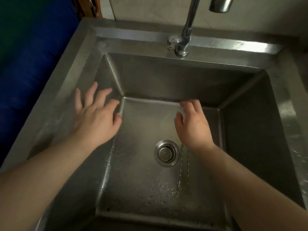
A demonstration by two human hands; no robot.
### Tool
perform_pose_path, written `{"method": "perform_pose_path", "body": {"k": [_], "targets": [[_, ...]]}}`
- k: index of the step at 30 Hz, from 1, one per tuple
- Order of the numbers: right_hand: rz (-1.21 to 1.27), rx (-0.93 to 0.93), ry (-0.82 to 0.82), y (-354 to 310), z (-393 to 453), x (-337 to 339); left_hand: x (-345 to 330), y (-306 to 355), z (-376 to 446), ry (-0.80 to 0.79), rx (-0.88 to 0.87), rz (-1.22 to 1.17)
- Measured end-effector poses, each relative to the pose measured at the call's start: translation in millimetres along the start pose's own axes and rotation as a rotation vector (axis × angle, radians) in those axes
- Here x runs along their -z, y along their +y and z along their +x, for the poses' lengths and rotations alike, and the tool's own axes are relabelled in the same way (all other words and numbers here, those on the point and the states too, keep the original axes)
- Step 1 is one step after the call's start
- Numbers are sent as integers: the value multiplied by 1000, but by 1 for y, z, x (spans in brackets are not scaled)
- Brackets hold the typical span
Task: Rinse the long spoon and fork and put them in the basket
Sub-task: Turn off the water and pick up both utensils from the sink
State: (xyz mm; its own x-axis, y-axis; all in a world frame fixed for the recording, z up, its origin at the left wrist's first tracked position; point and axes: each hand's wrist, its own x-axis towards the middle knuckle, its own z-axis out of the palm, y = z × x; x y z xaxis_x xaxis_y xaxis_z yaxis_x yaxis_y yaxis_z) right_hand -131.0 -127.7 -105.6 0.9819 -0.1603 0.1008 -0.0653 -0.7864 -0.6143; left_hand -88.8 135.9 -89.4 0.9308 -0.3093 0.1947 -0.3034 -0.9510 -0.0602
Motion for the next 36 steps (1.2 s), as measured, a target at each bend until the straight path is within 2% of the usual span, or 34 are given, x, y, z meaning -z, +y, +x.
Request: {"method": "perform_pose_path", "body": {"k": [2,3,6,8,10,15,25,31,36], "targets": [[16,-168,-21,32,-23,-7,-16,38,-13,77,31,-172],[22,-253,-49,48,-34,-12,-28,62,-22,28,58,-314],[21,-542,-218,94,-65,-32,-70,133,-48,-279,259,-660],[24,-711,-356,117,-84,-48,-97,169,-66,-470,394,-748],[23,-794,-431,136,-101,-61,-122,196,-82,-575,456,-790],[-67,-800,-471,148,-117,-81,-153,223,-100,-682,543,-769],[-196,-692,-537,151,-123,-93,-169,240,-101,-755,516,-568],[-177,-738,-634,147,-127,-94,-168,230,-105,-860,463,-517],[-115,-741,-669,140,-130,-87,-160,211,-108,-831,425,-533]]}}
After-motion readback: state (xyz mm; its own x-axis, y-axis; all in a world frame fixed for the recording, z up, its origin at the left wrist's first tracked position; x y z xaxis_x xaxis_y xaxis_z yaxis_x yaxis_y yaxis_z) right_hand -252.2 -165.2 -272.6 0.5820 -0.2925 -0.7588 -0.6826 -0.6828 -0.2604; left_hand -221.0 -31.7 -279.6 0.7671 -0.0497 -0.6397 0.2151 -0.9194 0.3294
